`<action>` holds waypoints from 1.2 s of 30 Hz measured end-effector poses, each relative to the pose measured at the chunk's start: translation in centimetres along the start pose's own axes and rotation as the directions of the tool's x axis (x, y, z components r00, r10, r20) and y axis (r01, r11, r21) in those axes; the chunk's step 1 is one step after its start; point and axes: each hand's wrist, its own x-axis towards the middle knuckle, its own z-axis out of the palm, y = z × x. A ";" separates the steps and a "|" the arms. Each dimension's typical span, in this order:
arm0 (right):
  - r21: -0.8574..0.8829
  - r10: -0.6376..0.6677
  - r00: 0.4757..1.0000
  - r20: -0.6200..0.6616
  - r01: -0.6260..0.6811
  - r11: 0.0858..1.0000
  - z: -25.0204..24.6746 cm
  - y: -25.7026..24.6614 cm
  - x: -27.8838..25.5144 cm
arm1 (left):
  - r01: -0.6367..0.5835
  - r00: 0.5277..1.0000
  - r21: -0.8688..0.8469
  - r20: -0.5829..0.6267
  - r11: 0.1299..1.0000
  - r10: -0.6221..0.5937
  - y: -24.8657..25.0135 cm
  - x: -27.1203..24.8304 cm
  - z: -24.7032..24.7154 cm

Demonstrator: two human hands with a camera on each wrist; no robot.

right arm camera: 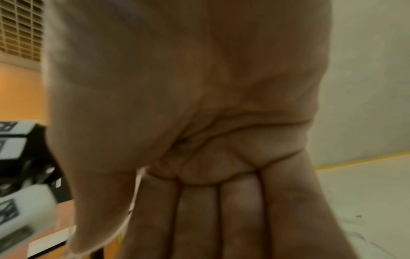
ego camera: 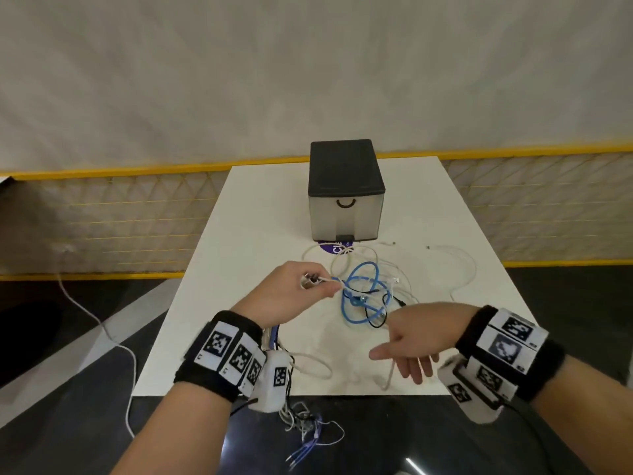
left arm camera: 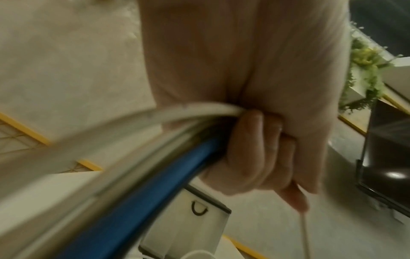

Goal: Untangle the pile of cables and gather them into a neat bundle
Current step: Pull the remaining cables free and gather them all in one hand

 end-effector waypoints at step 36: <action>-0.038 -0.178 0.857 -0.483 0.182 0.982 6.6 0.2 7.8 | -0.234 0.860 -0.607 -0.494 0.759 -0.130 2.0 0.4 3.5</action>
